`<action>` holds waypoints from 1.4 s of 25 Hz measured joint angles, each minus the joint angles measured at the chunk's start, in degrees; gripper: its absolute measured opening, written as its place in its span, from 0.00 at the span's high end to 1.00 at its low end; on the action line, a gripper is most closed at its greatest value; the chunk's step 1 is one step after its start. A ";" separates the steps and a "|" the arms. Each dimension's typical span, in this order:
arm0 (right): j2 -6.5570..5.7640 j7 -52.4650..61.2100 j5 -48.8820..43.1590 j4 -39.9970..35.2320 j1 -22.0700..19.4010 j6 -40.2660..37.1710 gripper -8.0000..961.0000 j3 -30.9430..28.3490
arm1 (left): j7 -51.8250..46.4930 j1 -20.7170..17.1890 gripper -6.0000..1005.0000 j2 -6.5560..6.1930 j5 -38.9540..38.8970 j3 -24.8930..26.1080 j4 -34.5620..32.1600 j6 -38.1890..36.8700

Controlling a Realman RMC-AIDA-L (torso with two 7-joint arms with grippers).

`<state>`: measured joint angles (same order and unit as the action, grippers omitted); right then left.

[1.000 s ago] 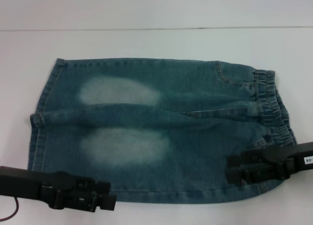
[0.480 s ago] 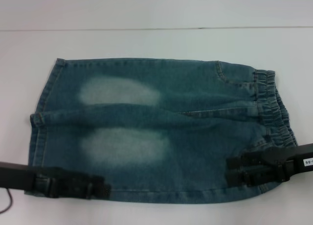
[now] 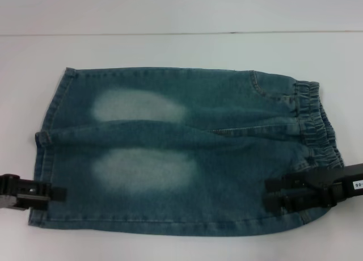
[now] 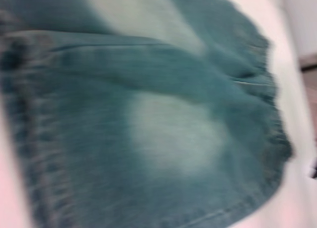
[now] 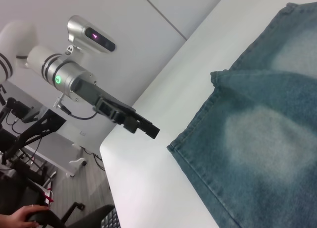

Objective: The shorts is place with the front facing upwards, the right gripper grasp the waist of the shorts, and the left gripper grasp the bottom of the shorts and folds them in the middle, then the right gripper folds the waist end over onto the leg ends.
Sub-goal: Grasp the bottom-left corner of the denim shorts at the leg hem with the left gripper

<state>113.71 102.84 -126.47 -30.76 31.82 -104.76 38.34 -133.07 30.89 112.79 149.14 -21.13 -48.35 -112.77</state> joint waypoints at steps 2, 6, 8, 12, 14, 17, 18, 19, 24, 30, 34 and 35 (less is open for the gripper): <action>0.00 -0.08 0.00 -0.07 0.10 0.17 0.05 0.05 | -2.23 0.44 0.20 -0.24 2.43 0.49 -0.07 1.41; 0.01 -0.53 0.00 -0.09 0.32 0.20 0.05 0.07 | -5.57 0.70 0.20 -0.23 5.70 0.09 -0.01 5.47; -0.01 -0.67 0.00 -0.08 0.33 0.20 0.05 0.07 | -6.62 0.74 0.20 -0.14 7.13 -0.08 0.28 7.52; -0.10 -0.70 0.00 -0.11 0.37 0.20 0.05 0.07 | -7.62 0.92 0.20 0.10 9.38 -0.89 0.85 9.95; -0.11 -0.71 0.00 -0.15 0.42 0.20 0.05 0.07 | -7.91 0.98 0.20 0.21 10.07 -1.43 1.06 10.66; -0.12 -0.72 0.00 -0.19 0.47 0.26 0.05 0.07 | -8.24 1.03 0.20 0.44 10.56 -2.09 1.11 11.58; -0.13 -0.72 0.00 -0.19 0.50 0.31 0.05 0.07 | -8.30 1.06 0.20 0.51 10.68 -2.37 1.11 11.94; -0.14 -0.72 0.00 -0.19 0.52 0.34 0.05 0.07 | -8.37 1.09 0.20 0.56 10.75 -2.60 1.11 12.17; -0.23 -0.72 0.00 -0.19 0.53 0.66 0.05 0.03 | -8.50 1.56 0.20 0.73 10.83 -3.04 1.84 12.55; -0.25 -0.72 0.12 -0.18 0.71 0.70 0.05 -0.09 | -8.53 2.30 0.20 0.71 10.82 -3.99 3.68 13.78; -0.25 -0.72 0.15 0.12 1.09 0.70 0.05 -0.18 | -8.54 2.77 0.21 0.85 10.76 -4.49 4.03 14.05; -0.25 -0.72 0.14 0.17 1.13 0.70 0.05 -0.19 | -8.53 2.86 0.21 0.88 10.59 -4.51 4.03 14.12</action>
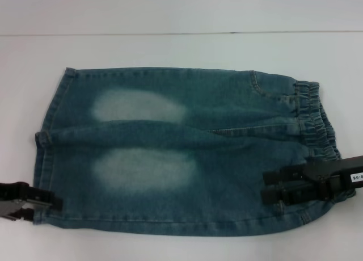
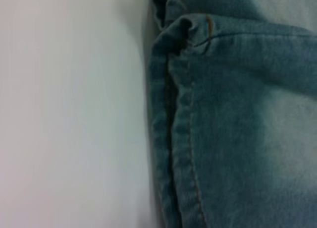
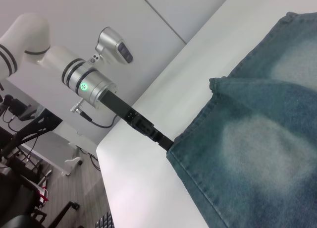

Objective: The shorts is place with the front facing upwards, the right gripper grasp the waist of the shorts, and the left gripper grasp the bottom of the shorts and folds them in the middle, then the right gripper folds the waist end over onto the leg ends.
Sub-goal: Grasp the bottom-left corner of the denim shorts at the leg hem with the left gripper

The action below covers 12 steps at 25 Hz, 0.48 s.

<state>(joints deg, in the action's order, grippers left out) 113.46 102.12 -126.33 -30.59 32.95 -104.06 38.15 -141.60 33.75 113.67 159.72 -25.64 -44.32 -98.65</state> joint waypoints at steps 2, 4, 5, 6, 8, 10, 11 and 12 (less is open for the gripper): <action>0.00 0.00 0.00 0.01 0.04 0.00 0.05 -0.01 | 0.06 0.17 0.21 0.00 -0.20 0.00 -0.06 0.05; 0.00 0.00 0.05 0.01 0.07 0.04 0.05 -0.06 | 0.27 0.36 0.21 0.00 -0.33 -0.01 -0.19 0.04; 0.00 0.00 0.07 0.01 0.08 0.06 0.05 -0.09 | 0.51 0.46 0.22 0.00 -0.35 -0.04 -0.19 -0.02; 0.00 0.00 0.09 0.01 0.08 0.06 0.05 -0.13 | 0.84 0.53 0.24 0.00 -0.38 -0.05 -0.18 -0.12; 0.00 0.00 0.11 0.01 0.09 0.07 0.05 -0.18 | 1.69 0.59 0.27 0.00 -0.46 -0.08 -0.05 -0.21; 0.00 0.00 0.13 -0.02 0.09 0.08 0.05 -0.21 | 2.21 0.60 0.30 0.03 -0.53 -0.07 0.01 -0.14; 0.00 0.00 0.15 -0.05 0.10 0.08 0.05 -0.21 | 2.72 0.61 0.32 0.05 -0.68 -0.01 0.03 -0.14; 0.00 0.01 0.17 -0.07 0.10 0.08 0.05 -0.21 | 3.22 0.61 0.33 0.07 -0.97 0.15 0.03 -0.20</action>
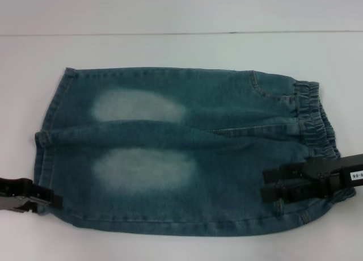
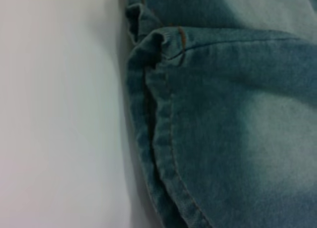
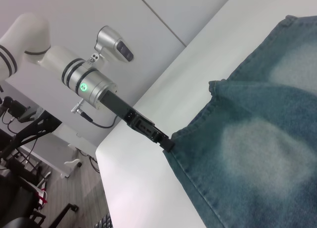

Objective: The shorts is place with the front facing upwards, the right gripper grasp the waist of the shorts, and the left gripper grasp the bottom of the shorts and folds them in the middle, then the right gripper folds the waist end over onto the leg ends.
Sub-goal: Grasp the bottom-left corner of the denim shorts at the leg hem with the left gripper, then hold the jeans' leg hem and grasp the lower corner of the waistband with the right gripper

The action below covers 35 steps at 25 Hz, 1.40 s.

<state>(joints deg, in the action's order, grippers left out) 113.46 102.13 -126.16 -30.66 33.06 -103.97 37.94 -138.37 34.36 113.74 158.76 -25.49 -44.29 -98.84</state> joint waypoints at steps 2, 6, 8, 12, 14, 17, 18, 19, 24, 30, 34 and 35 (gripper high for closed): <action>0.00 0.02 0.05 -0.07 0.05 0.00 0.05 0.00 | 0.68 -0.07 0.40 0.00 -0.51 0.22 -0.03 -0.21; 0.00 0.03 0.05 -0.14 0.10 0.00 0.05 -0.06 | 0.81 -0.30 0.53 -0.05 -1.08 0.39 -0.29 -0.28; 0.00 0.03 0.05 -0.18 0.14 0.00 0.05 -0.06 | 0.84 -0.31 0.62 -0.08 -1.15 0.42 -0.31 -0.28; -0.14 0.38 0.06 -0.25 0.30 0.00 0.05 -0.12 | 0.91 -0.25 0.79 -0.05 -1.18 0.45 -0.24 -0.17; -0.47 0.93 0.09 -0.28 0.46 -0.08 0.05 -0.46 | 0.92 -0.19 0.84 -0.04 -1.21 0.44 -0.19 -0.14; -1.78 4.05 0.12 -0.61 0.91 -0.33 0.05 -1.55 | 1.00 -0.05 0.90 -0.02 -1.62 0.42 -0.09 -0.26; -2.33 5.33 0.13 -0.83 1.04 -0.35 0.05 -1.98 | 1.02 0.00 0.90 -0.02 -1.93 0.39 -0.09 -0.32; -2.97 6.77 0.13 -1.18 1.14 -0.46 0.05 -2.47 | 1.03 0.02 0.90 -0.02 -2.30 0.37 -0.09 -0.36; -6.21 13.80 -0.27 -4.83 1.20 -1.14 0.05 -3.14 | 1.05 0.33 0.90 -0.05 -3.37 0.38 -0.09 -0.39; -8.55 21.72 -8.41 -11.73 1.77 -1.66 0.05 -2.44 | 1.07 1.15 0.90 0.03 -3.45 0.07 -0.02 -0.16; -8.73 21.76 -17.17 -14.45 3.31 -3.06 0.05 -2.32 | 1.09 1.54 0.90 0.07 -3.46 -0.01 0.00 -0.20; -8.69 21.52 -19.55 -14.70 3.96 -3.54 0.05 -2.19 | 1.09 1.58 0.90 0.09 -3.46 0.00 0.00 -0.24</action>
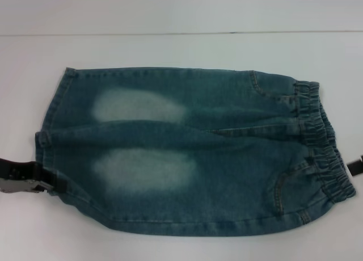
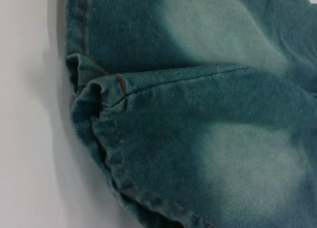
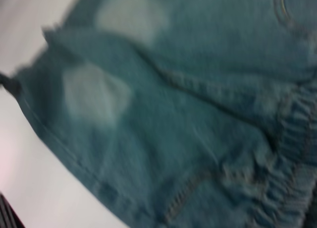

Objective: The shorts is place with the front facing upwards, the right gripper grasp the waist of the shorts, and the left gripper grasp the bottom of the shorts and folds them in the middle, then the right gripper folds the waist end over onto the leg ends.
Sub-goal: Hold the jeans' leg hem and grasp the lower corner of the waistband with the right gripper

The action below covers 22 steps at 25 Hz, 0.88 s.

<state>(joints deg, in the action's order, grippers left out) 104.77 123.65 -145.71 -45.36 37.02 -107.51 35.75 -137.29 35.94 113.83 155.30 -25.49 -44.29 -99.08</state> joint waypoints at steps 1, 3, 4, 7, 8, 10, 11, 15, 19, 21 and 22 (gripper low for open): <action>0.08 -0.19 -1.72 -0.07 0.44 -0.27 0.05 0.16 | 0.00 0.08 0.90 0.01 0.00 -0.01 0.00 -0.04; 0.34 -0.38 -4.37 -0.09 1.26 -0.20 0.05 0.79 | 0.00 0.17 0.90 0.01 0.00 -0.01 0.00 -0.03; 0.48 -0.39 -5.31 -0.08 1.65 0.00 0.05 1.24 | 0.00 0.22 0.90 0.01 0.00 -0.01 0.00 0.02; 0.81 -0.18 -6.35 0.17 2.50 0.85 0.06 3.10 | 0.00 0.37 0.90 0.13 0.00 0.00 0.00 0.08; 0.92 -0.04 -6.58 0.23 2.72 1.16 0.06 3.63 | 0.00 0.43 0.90 0.19 0.00 -0.01 0.00 0.08; 1.20 0.18 -7.31 0.43 3.23 1.74 0.06 4.60 | 0.01 0.53 0.90 0.30 0.00 0.08 0.00 0.06; 1.40 0.24 -7.81 0.52 3.50 2.07 0.06 5.00 | 0.00 0.54 0.90 0.36 0.00 0.12 0.00 0.05; 2.52 0.29 -10.13 0.71 4.31 2.82 0.07 6.24 | 0.00 0.56 0.90 0.51 0.01 0.27 0.00 0.03; 3.49 0.38 -11.61 0.71 4.76 3.64 0.07 7.37 | 0.00 0.81 0.90 0.57 0.01 0.27 0.00 0.06; 3.89 0.41 -12.40 0.71 4.96 4.00 0.07 7.68 | 0.00 0.92 0.90 0.60 0.01 0.21 0.00 0.12; 4.08 0.42 -12.64 0.71 5.04 4.12 0.07 7.73 | 0.00 0.94 0.90 0.65 0.01 0.16 0.00 0.15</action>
<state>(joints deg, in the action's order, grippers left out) 108.84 124.07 -158.34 -44.65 42.05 -103.39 43.48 -137.28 36.88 114.48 155.30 -25.32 -44.30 -98.93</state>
